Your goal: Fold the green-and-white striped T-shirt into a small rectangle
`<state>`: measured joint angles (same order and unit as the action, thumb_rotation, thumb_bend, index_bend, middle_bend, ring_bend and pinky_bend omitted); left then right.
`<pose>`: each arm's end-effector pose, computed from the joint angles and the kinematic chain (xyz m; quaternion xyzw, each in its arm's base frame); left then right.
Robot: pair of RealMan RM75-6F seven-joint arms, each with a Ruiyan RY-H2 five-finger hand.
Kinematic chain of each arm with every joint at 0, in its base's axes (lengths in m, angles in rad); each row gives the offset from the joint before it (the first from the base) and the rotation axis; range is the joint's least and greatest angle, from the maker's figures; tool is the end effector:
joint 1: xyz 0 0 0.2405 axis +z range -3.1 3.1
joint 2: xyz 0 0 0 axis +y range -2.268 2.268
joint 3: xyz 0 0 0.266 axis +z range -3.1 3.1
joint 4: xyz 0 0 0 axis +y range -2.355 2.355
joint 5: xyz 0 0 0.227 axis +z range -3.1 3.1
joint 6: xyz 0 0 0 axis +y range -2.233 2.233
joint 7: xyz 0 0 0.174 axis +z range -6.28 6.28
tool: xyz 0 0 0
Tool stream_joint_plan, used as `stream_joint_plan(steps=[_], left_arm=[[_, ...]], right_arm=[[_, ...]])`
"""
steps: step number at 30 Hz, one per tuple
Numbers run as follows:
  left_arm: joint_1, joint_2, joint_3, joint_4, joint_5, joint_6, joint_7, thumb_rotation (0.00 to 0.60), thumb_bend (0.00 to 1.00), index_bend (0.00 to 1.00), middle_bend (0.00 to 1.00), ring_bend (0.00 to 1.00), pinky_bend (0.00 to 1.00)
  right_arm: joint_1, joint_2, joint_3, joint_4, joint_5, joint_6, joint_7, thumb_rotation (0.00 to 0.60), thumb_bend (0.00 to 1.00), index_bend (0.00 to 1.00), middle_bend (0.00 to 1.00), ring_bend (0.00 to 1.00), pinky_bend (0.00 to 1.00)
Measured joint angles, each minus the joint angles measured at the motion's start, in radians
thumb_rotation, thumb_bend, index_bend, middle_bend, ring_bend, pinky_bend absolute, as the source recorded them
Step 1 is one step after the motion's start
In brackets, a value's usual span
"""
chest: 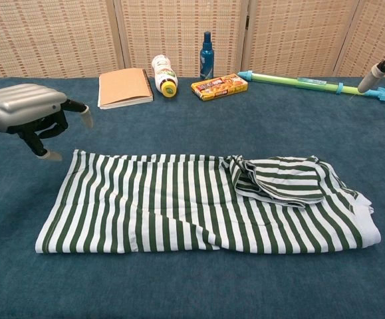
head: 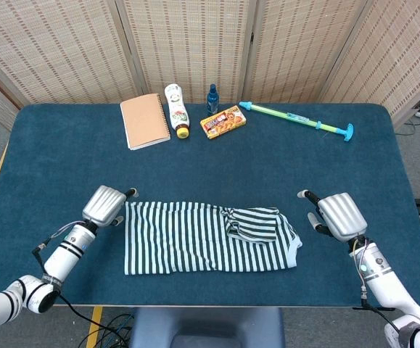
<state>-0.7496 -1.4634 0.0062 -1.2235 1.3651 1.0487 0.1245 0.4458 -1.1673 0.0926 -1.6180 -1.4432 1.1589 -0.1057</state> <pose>-0.2154 0.3998 -0.0003 -0.7880 -0.2584 -0.3362 0.4463 -0.2459 -0.3225 0.0886 0.7153 -0.3409 0.3770 0.4797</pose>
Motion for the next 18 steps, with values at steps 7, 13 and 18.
stream_joint_plan(steps=[7,13,18], left_arm=[[0.064,-0.039,0.098,0.199,0.262,0.198,-0.212,0.600,0.18,0.40,0.87,0.84,0.99],[0.097,-0.108,0.144,0.364,0.335,0.241,-0.286,0.600,0.18,0.40,0.87,0.84,0.99],[0.124,-0.171,0.159,0.461,0.356,0.248,-0.294,0.600,0.18,0.40,0.87,0.84,0.99]], right_arm=[[-0.004,0.003,0.002,-0.015,0.010,0.003,-0.013,0.600,0.48,0.25,0.97,1.00,1.00],[-0.007,-0.004,-0.001,-0.020,0.014,0.000,-0.017,0.600,0.48,0.25,0.97,1.00,1.00],[-0.009,-0.005,-0.003,-0.020,0.017,0.000,-0.020,0.600,0.48,0.25,0.97,1.00,1.00]])
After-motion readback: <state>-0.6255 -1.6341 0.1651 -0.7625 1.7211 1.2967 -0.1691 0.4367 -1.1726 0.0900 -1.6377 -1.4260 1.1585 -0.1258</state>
